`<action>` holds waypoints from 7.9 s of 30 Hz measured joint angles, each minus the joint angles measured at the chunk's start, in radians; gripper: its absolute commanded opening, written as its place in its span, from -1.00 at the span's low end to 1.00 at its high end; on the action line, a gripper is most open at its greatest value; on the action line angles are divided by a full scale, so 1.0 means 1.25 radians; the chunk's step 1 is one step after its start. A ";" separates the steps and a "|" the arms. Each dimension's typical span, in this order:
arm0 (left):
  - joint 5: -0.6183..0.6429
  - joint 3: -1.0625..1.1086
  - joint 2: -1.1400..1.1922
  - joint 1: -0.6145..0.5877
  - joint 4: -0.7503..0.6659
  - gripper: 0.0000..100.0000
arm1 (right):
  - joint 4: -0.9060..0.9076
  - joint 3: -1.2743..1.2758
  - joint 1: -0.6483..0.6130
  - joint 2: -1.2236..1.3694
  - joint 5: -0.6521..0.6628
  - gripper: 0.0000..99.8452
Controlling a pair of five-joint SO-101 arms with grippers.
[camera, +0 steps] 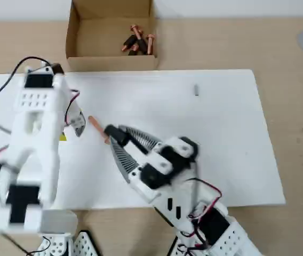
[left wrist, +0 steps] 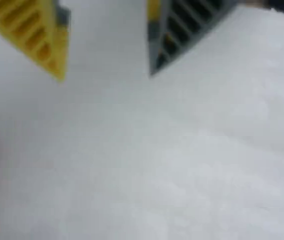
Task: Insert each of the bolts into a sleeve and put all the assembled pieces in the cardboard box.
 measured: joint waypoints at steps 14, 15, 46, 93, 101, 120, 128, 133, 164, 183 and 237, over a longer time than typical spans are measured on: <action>-0.131 -0.199 0.123 0.069 0.018 -0.69 | 0.179 -0.162 0.160 0.317 0.107 -0.98; -0.152 -0.199 0.123 0.075 0.021 -0.69 | 0.183 -0.196 0.184 0.367 0.118 -0.98; -0.324 0.577 -0.501 0.179 -0.463 -0.69 | 0.620 -0.820 0.275 1.262 0.206 -0.80; -0.458 0.830 -1.040 0.131 -0.335 -0.69 | 0.872 -0.863 0.398 1.378 0.565 -0.40; -0.495 0.830 -1.040 0.131 -0.336 -0.69 | 0.923 -0.989 0.504 1.499 0.751 -0.41; -0.496 0.878 -1.040 0.131 -0.381 -0.69 | 0.911 -1.049 0.410 1.565 0.662 -0.41; -0.496 0.878 -1.040 0.131 -0.381 -0.69 | 0.843 -1.040 0.409 1.640 0.660 -0.41; -0.496 0.878 -1.040 0.131 -0.381 -0.69 | 0.836 -1.048 0.406 1.679 0.660 -0.41; -0.525 0.863 -1.040 0.063 -0.415 -0.69 | 0.960 -1.304 0.411 1.742 0.561 -0.88; -0.545 0.838 -1.040 0.038 -0.421 -0.69 | 1.008 -1.371 0.435 1.731 0.493 -0.88; 0.371 -0.025 0.264 0.149 -0.163 -0.69 | 0.808 -0.810 0.577 1.014 0.367 -0.88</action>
